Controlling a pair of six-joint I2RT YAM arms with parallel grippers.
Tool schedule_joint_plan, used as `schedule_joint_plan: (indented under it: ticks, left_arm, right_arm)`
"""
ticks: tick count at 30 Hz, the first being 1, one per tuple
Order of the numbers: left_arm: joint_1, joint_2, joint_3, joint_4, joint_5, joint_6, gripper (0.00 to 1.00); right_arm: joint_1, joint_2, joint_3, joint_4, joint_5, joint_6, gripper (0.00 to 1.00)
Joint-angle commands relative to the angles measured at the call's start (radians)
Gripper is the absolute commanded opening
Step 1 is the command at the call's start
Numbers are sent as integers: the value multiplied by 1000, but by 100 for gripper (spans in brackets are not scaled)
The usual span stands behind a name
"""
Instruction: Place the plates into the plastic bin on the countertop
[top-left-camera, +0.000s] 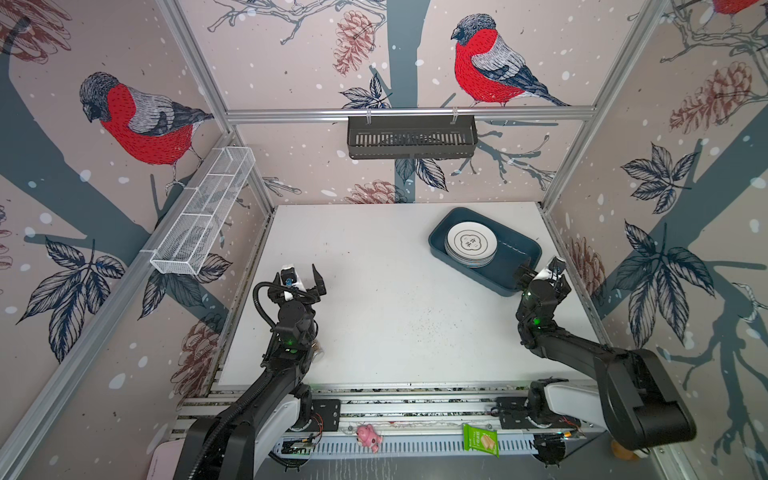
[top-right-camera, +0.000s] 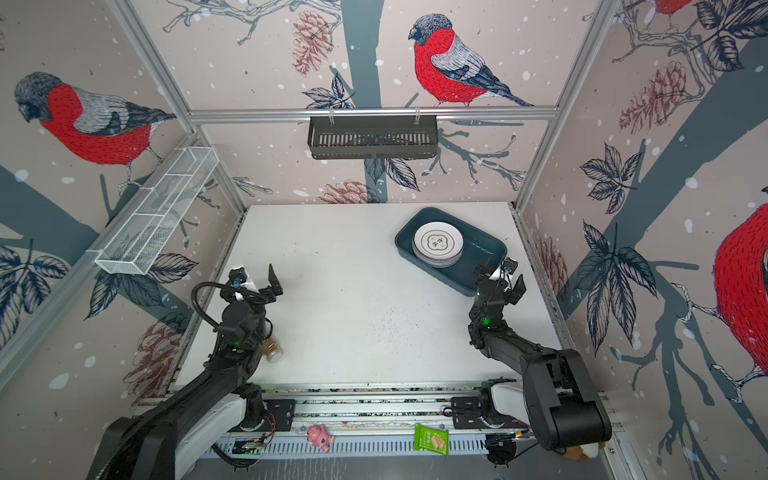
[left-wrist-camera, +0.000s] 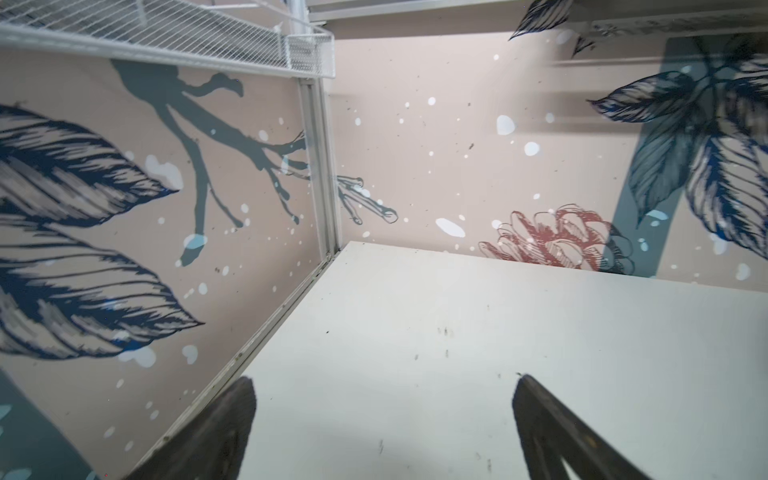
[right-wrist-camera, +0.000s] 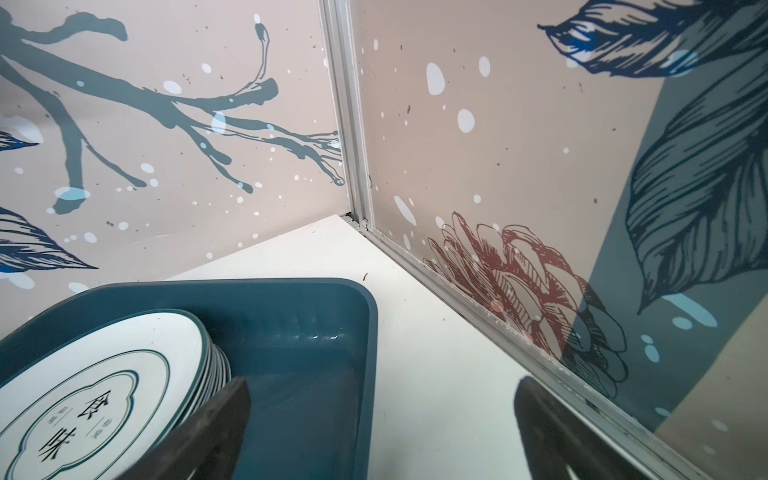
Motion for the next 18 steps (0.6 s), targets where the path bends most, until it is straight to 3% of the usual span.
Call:
schedule_joint_plan:
  ticks: [1, 4, 8, 10, 11, 15, 18]
  left_arm:
    - [19, 68, -47, 235, -1, -38, 96]
    - [30, 170, -55, 318, 21, -37, 96]
    - [35, 359, -47, 519, 30, -4, 96]
    - [42, 363, 3, 349, 67, -30, 96]
    - [43, 377, 10, 343, 81, -30, 96]
    - [48, 522, -34, 549, 98, -25, 96]
    - [50, 679, -63, 804, 105, 1, 96]
  right_arm:
    - [4, 6, -3, 90, -34, -98, 99]
    - [14, 61, -65, 238, -27, -139, 99]
    - [24, 84, -71, 254, -55, -163, 99]
    - [24, 96, -80, 247, -53, -138, 100]
    - [24, 101, -94, 277, -57, -137, 100]
    - [23, 153, -175, 494, -97, -174, 99]
    - [25, 201, -196, 573, -111, -182, 100]
